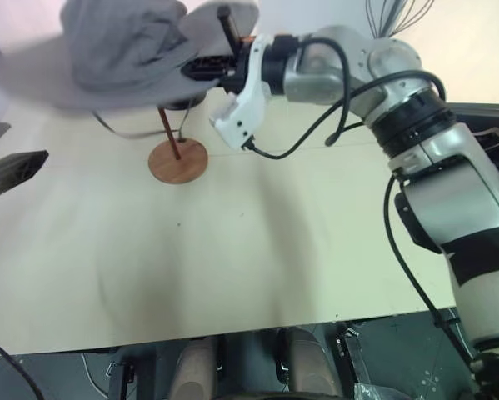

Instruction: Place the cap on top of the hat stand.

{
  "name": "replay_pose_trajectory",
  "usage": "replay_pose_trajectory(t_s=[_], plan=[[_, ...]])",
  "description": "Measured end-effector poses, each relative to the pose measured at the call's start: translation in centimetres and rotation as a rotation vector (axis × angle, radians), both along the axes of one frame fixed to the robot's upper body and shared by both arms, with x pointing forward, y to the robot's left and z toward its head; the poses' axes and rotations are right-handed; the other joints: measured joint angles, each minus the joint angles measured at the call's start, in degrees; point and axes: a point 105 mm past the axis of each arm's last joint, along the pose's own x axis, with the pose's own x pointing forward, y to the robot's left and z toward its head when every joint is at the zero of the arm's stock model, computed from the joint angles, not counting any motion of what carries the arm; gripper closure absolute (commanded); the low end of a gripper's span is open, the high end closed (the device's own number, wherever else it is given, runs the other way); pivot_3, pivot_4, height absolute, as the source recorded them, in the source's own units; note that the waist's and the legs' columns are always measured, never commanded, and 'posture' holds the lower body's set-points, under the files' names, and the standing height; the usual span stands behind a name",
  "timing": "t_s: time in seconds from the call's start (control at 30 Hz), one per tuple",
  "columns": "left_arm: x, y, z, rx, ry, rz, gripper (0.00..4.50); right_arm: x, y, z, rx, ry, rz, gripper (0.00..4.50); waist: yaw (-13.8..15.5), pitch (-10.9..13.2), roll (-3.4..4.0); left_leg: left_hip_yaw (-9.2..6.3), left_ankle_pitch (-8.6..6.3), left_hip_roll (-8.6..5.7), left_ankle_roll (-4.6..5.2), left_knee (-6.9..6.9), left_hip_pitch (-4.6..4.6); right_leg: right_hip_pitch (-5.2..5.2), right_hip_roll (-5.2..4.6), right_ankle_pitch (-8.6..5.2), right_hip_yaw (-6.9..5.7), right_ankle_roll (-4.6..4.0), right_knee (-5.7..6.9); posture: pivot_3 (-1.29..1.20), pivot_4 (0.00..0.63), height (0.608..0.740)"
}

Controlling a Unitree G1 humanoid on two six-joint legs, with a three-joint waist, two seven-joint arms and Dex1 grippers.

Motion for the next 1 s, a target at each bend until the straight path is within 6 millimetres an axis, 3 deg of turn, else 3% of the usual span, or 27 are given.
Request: replay_pose_trajectory(t_s=[0.13, 0.33, 0.5, 0.7, 0.83, 1.0], plan=[[0.2, -0.3, -0.2, 0.002, 0.008, -0.006, 0.00, 0.0, -0.1, -1.2, 0.022, 0.045, 0.031, 4.45, -0.4, 0.0, -0.07, 0.07, 0.03, 0.02, -0.04, -0.02, 0.08, 0.09, 0.02, 0.00, 0.02, 0.00, 0.00, 0.00, 0.150, 0.740], [0.8, -0.6, -0.4, 0.009, 0.012, -0.021, 0.00, 0.4, 0.0, -6.6, 0.182, 0.414, 0.026, 4.45, -0.7, -0.1, -0.13, 0.05, 0.03, 0.04, -0.01, 0.04, 0.10, 0.16, 0.02, 0.01, 0.02, 0.00, 0.02, 0.00, 0.150, 0.740], [1.3, -1.0, -0.2, 0.022, 0.011, -0.041, 0.00, 0.1, 0.3, -6.2, 0.359, 0.529, 0.050, 4.45, -0.7, -0.1, -0.16, 0.02, 0.00, 0.06, 0.03, 0.04, 0.10, 0.17, 0.04, 0.00, 0.01, 0.00, 0.00, 0.00, 0.150, 0.740], [1.6, -1.2, -0.4, 0.033, 0.031, -0.055, 0.00, 0.5, 0.5, -7.6, 0.465, 0.659, 0.018, 4.45, -0.7, 0.0, -0.15, 0.04, -0.02, 0.06, 0.07, 0.04, 0.09, 0.16, 0.04, 0.00, 0.01, 0.00, 0.01, 0.00, 0.150, 0.740], [1.6, -1.2, 0.3, 0.036, 0.013, -0.056, 0.00, 0.9, -0.3, -6.7, 0.514, 0.678, 0.004, 3.18, -0.4, 0.0, -0.16, 0.02, -0.04, 0.06, 0.11, 0.04, 0.10, 0.16, 0.04, 0.00, 0.00, 0.00, 0.01, 0.00, 0.150, 0.740], [1.6, -1.1, 0.6, 0.043, 0.008, -0.051, 0.00, 0.6, -0.4, -7.5, 0.515, 0.704, -0.003, 0.53, -0.5, 0.0, -0.16, 0.05, -0.05, 0.06, 0.12, 0.04, 0.10, 0.16, 0.04, 0.00, 0.01, 0.00, 0.01, 0.00, 0.150, 0.740]])
